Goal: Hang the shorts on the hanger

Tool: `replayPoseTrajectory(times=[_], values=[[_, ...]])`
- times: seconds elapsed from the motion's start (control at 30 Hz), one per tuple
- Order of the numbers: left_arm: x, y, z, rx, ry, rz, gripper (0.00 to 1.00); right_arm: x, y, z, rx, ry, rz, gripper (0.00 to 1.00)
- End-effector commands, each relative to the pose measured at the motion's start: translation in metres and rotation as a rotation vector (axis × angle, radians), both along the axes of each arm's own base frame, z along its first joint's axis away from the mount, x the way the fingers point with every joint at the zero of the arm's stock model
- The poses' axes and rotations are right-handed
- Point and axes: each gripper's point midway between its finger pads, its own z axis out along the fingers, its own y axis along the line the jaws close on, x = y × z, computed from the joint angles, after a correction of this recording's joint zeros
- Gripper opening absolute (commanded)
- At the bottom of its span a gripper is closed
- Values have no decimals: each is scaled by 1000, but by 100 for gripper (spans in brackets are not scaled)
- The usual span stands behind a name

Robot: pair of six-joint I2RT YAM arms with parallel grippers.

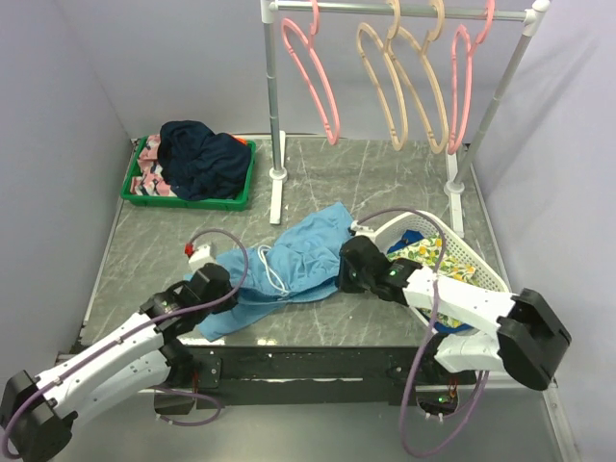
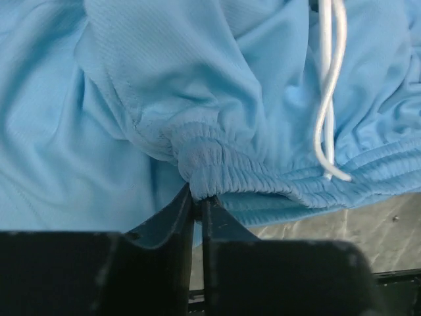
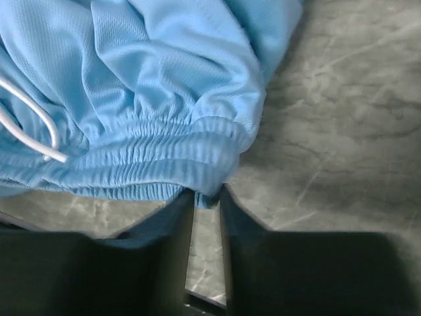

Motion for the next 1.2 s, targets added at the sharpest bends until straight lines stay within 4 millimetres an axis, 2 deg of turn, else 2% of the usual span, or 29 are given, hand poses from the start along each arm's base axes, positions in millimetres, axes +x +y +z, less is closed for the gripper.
replayPoseTrajectory(times=[0.0,0.03,0.07,0.1,0.13,0.17,0.2,0.27,0.3,0.33,0.4,0.43,0.47,0.5,0.53,0.57,0.6,0.63,0.67,0.7,0.77,0.8,0.83,0.9,0.97,1.0,1.07,1.1,1.17], values=[[28,-30,73,-212,-169,16,24,25,32,54,149,-179,11,53],[30,-28,81,-201,-186,12,32,21,33,61,124,-209,40,61],[30,-23,85,-169,-187,21,42,21,31,75,106,-230,43,76],[33,-23,105,-169,-225,5,55,20,28,93,111,-266,46,85],[33,-22,113,-161,-237,-1,65,21,33,121,129,-308,61,92],[32,-19,117,-143,-235,-2,81,16,24,132,102,-308,58,95],[34,-19,135,-147,-265,-8,85,17,19,148,96,-336,42,95],[35,-17,150,-143,-286,-7,99,18,15,205,152,-428,31,95],[36,-17,165,-148,-308,-11,99,21,14,224,172,-466,23,94],[37,-17,170,-144,-318,-14,97,29,8,262,190,-552,-7,93],[39,-16,189,-142,-351,-17,97,54,-2,286,154,-594,-61,83],[42,-17,191,-134,-354,-19,97,61,-1,321,194,-629,-42,78],[42,-18,195,-133,-360,-28,97,89,-8,319,153,-622,-81,70],[43,-18,202,-130,-370,-33,97,98,-10,351,160,-687,-79,70],[45,-21,203,-123,-364,-40,97,114,-4,346,120,-671,-73,70],[45,-21,208,-124,-372,-45,97,124,-6,352,99,-678,-79,70],[46,-23,209,-123,-373,-53,97,128,-7,381,110,-729,-79,70],[46,-24,210,-125,-373,-54,97,141,0,373,76,-715,-69,69],[46,-25,212,-124,-379,-63,97,148,0,377,68,-725,-70,69],[47,-27,213,-124,-378,-71,97,152,-3,392,74,-757,-74,69],[47,-27,217,-118,-381,-79,97,172,-2,385,26,-746,-82,68],[48,-28,217,-113,-379,-84,97,174,-5,398,24,-766,-89,68],[48,-29,218,-108,-379,-92,97,186,1,388,-1,-746,-83,68],[48,-28,220,-102,-380,-95,98,192,-1,400,-11,-775,-84,66],[48,-27,221,-95,-386,-97,98,201,3,398,-18,-776,-71,66],[47,-26,223,-94,-389,-98,97,202,5,405,-13,-793,-57,66],[47,-26,221,-88,-385,-98,98,211,9,398,-38,-784,-49,66],[46,-25,222,-90,-389,-99,98,213,7,402,-48,-795,-57,66],[45,-23,222,-91,-394,-96,98,224,11,388,-79,-769,-47,65]])
